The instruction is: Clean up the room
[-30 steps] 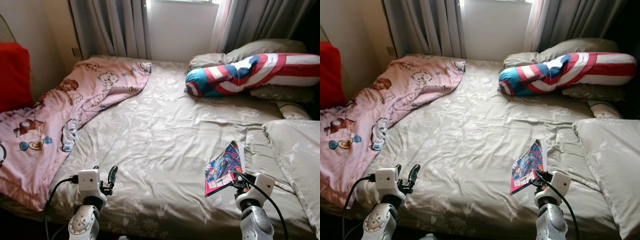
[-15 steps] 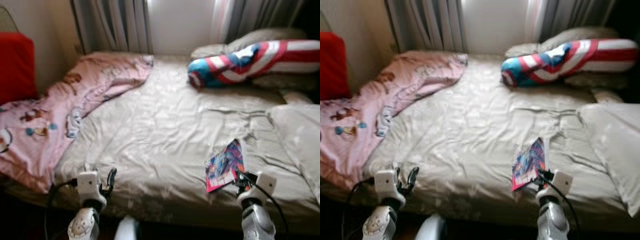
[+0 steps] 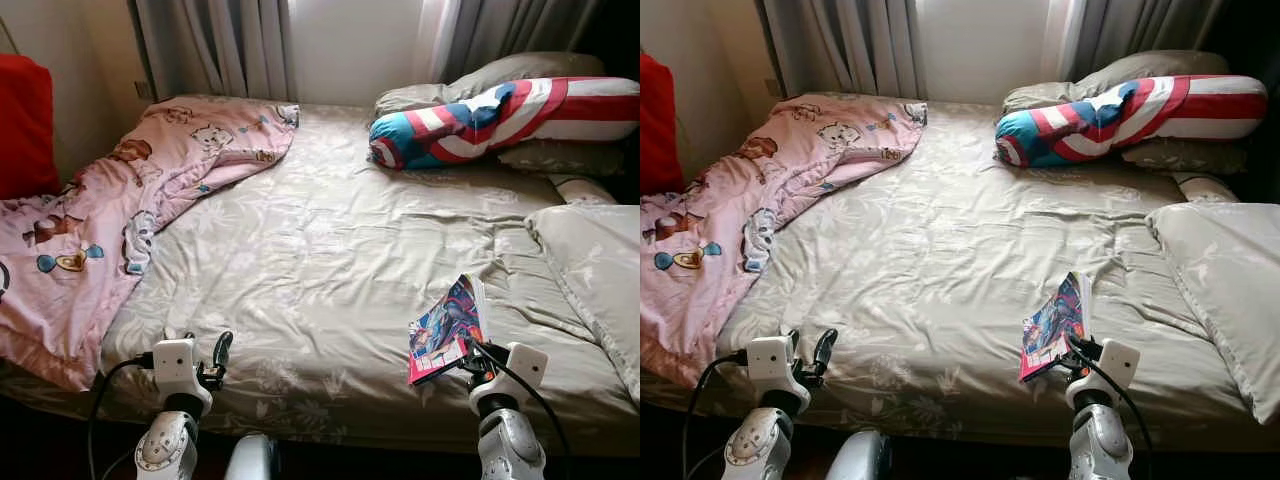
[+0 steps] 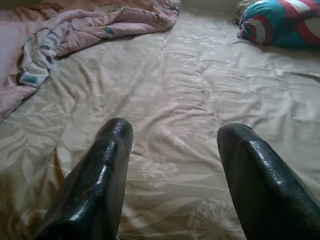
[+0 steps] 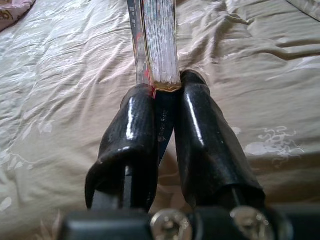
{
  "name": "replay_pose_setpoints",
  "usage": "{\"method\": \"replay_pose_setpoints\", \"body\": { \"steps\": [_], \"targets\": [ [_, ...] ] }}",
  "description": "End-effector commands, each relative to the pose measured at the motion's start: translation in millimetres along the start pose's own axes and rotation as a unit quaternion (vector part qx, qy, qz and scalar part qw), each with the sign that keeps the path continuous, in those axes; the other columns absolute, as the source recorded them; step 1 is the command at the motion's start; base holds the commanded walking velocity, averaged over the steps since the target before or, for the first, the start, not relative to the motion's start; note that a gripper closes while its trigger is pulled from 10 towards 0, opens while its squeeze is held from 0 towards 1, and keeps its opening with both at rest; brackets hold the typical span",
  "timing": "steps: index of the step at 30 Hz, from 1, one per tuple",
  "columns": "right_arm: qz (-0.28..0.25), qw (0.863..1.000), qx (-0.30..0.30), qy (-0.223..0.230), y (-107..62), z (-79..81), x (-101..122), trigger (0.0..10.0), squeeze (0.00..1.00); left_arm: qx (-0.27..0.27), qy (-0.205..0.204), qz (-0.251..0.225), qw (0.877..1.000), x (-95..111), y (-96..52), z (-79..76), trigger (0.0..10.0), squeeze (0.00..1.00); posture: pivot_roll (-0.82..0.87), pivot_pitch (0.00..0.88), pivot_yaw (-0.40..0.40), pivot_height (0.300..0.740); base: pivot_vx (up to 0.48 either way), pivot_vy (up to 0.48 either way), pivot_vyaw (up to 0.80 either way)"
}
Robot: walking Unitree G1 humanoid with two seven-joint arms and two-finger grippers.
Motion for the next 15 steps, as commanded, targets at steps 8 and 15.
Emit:
{"method": "replay_pose_setpoints", "body": {
  "steps": [8, 15],
  "targets": [
    [-0.043, 0.998, 0.029, -0.029, 8.3, 12.6, 21.8, 10.0, 0.00, -0.004, -0.002, -0.010, 1.000, 5.3, 1.6, -2.1, 10.0, 0.00, 0.08, 0.000, -0.058, 0.636, 0.324, 0.000, 0.00],
    [-0.039, 0.997, 0.041, -0.051, 10.3, 18.7, 21.4, 10.0, 0.00, -0.007, 0.003, -0.006, 1.000, 4.0, 1.7, -3.5, 10.0, 0.00, 0.08, 0.000, -0.057, 0.636, 0.346, 0.000, 0.00]
  ]
}}
Point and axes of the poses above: a point about 5 cm out from each wrist's last joint towards the gripper, its own y axis pointing out of the wrist towards the gripper, its own x axis along the axis of the wrist's last joint, z = x × y, the point moved 4 cm from there along y, pointing out of the wrist towards the gripper, and after that the axes turned 12 degrees about y, right-handed, at the moved point
